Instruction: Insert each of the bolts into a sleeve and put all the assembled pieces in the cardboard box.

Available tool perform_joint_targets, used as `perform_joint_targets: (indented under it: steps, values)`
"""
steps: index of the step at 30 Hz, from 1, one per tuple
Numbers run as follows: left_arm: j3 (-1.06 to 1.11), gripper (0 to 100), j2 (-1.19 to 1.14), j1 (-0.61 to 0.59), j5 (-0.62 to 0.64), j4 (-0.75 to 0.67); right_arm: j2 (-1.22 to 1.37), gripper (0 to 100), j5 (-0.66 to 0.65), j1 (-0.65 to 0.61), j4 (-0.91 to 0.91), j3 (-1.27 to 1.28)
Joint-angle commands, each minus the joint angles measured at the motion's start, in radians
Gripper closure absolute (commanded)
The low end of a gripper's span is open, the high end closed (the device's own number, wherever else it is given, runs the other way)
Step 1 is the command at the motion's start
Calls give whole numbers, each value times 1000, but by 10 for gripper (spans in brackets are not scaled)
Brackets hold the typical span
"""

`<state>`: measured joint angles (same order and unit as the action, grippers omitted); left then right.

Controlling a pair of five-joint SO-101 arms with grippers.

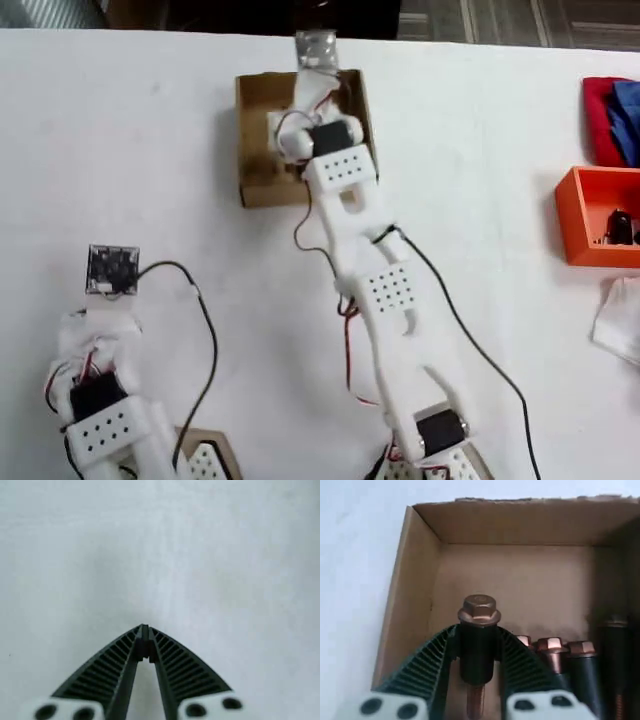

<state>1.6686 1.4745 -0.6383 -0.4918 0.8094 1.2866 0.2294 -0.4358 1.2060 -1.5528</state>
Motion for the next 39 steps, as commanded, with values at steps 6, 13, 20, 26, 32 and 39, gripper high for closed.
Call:
perform_joint_targets:
  steps: [6,13,20,26,32,39]
  values:
    - [-10,974,11,-9,-12,3,-70,977,6,-19,7,48]
    - [-10,974,11,-9,-12,3,-94,977,5,-13,-1,135]
    - [-10,974,11,-9,-12,3,-91,977,5,-13,2,141]
    - [-8,974,11,-9,-12,3,-93,977,5,-18,42,141]
    - [-8,974,11,-9,-12,3,-90,977,5,-16,54,141]
    - [-8,974,11,-9,-12,3,-87,977,5,-18,51,143]
